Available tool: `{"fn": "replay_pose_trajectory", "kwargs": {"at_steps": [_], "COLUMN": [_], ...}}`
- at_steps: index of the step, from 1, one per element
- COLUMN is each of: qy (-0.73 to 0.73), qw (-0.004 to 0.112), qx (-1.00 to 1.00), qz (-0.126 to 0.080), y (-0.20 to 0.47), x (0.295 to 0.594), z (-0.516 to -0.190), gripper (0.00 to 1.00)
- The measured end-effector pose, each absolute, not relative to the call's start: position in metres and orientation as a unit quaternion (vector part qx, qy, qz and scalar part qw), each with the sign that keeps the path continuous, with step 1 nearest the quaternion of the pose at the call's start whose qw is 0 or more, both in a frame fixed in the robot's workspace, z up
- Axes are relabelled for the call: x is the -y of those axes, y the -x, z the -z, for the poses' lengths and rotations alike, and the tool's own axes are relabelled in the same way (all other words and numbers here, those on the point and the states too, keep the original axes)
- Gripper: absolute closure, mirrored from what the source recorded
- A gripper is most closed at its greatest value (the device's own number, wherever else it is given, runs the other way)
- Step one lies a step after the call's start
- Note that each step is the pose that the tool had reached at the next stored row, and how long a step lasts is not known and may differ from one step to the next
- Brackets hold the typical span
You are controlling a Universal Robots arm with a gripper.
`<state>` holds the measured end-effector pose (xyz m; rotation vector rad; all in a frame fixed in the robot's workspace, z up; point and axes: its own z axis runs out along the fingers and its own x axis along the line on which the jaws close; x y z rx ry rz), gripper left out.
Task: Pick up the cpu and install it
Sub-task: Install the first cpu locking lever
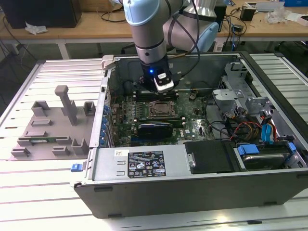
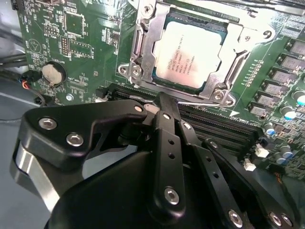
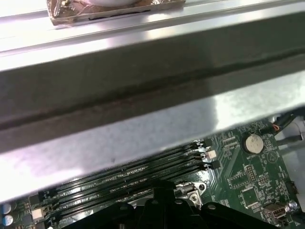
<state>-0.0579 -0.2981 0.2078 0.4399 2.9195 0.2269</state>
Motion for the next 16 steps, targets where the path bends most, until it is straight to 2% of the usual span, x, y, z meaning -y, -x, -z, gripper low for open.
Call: {"fn": "replay_pose_trajectory", "kwargs": {"at_steps": [12, 16], "qy": [-0.173, -0.182], "qw": [0.097, 0.106], "qx": [-0.977, -0.975], "qz": [-0.075, -0.074], "y": [0.0657, 0.0661], "x": [0.2926, 0.2924], "z": [-0.206, -0.2039], "gripper": [0.89, 0.89]}}
